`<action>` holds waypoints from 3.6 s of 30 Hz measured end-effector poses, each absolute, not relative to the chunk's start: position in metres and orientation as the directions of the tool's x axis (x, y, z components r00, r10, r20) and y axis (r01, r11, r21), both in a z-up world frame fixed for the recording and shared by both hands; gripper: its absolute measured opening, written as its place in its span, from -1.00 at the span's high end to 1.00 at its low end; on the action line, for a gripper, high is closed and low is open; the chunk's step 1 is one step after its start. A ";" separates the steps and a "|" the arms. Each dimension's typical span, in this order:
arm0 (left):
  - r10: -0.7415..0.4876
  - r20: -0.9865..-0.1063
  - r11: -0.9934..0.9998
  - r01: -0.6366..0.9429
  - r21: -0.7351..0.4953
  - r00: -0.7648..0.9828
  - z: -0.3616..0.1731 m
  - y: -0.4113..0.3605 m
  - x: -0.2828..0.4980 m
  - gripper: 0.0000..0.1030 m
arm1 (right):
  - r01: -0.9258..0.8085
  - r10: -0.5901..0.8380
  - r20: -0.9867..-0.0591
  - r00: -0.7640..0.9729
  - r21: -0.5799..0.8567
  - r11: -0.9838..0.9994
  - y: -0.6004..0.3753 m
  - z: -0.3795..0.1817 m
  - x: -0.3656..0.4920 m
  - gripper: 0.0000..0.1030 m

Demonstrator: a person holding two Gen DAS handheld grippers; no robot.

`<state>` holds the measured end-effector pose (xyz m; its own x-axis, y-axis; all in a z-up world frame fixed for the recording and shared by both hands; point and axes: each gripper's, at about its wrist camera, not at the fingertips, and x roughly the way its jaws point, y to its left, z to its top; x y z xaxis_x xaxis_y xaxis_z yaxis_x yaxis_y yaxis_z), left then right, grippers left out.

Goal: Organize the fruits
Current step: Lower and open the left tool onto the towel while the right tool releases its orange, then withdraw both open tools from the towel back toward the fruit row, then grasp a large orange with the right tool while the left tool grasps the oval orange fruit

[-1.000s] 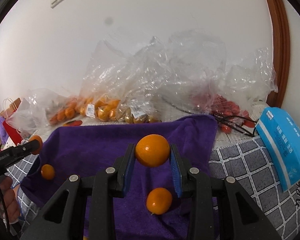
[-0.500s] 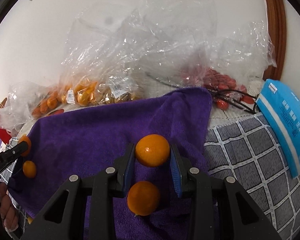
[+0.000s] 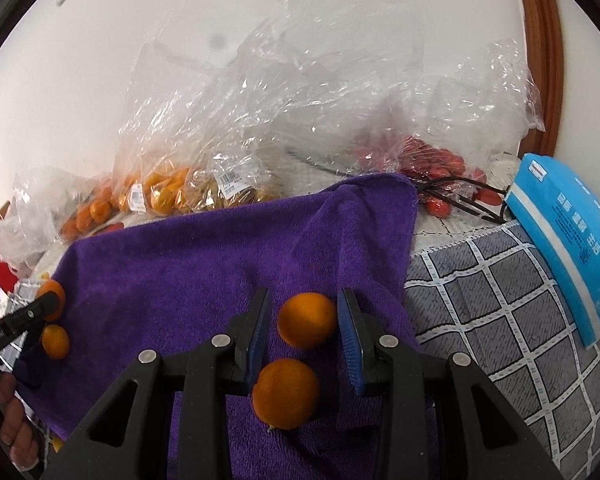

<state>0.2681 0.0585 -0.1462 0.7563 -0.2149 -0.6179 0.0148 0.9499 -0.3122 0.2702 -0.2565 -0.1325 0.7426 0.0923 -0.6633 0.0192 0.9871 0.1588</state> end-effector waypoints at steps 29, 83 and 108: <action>-0.225 -0.605 0.945 0.020 -0.326 0.764 -0.143 0.061 0.262 0.18 | 0.012 0.081 -0.645 0.760 0.139 0.990 -0.250 -0.127 0.260 0.16; -0.173 -0.630 0.966 0.005 -0.259 0.757 -0.140 0.086 0.133 -0.04 | -0.189 0.251 -0.759 0.600 0.171 0.967 -0.167 -0.144 0.128 0.12; -0.265 -0.653 0.958 0.116 -0.263 0.709 -0.144 0.069 0.133 -0.05 | -0.075 0.131 -0.706 0.697 0.109 0.991 -0.229 -0.135 0.105 0.22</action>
